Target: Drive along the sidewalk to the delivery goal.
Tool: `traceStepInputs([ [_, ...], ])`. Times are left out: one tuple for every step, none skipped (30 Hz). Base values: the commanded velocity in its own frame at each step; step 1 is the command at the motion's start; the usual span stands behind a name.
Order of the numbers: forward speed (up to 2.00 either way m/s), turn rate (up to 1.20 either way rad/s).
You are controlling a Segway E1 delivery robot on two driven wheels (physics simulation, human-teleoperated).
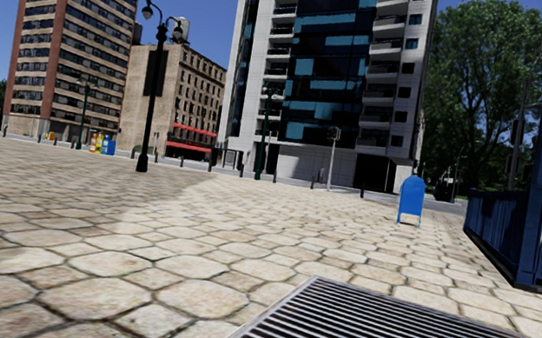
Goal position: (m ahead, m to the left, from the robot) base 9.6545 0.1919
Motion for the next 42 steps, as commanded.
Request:
traceStepInputs([
  [2.0, 0.36],
  [2.0, 0.36],
  [2.0, 0.36],
  [2.0, 0.36],
  [2.0, 0.36],
  [2.0, 0.36],
  [2.0, 0.36],
  [2.0, 0.36],
  [2.0, 0.36],
  [2.0, 0.36],
  [2.0, 0.36],
  [2.0, 0.36],
  [2.0, 0.36],
  [2.0, 0.36],
  [2.0, 0.36],
  [2.0, 0.28],
  [2.0, 0.18],
  [2.0, 0.18],
  [2.0, 0.0],
  [2.0, 0.0],
  [2.0, 0.0],
  [2.0, 0.0],
  [2.0, 0.0],
  [2.0, 0.0],
  [2.0, 0.0],
  [2.0, 0.0],
  [2.0, 0.0],
  [2.0, 0.0],
  [2.0, 0.0],
  [2.0, 0.0],
  [2.0, 0.0],
  [2.0, 0.0],
  [2.0, 0.0],
  [2.0, 0.0],
  [2.0, 0.0],
  [2.0, 0.0],
  [2.0, 0.0],
  [2.0, 0.0],
  [2.0, 0.0],
  [2.0, 0.0],
  [2.0, 0.0],
  [2.0, 0.0],
])
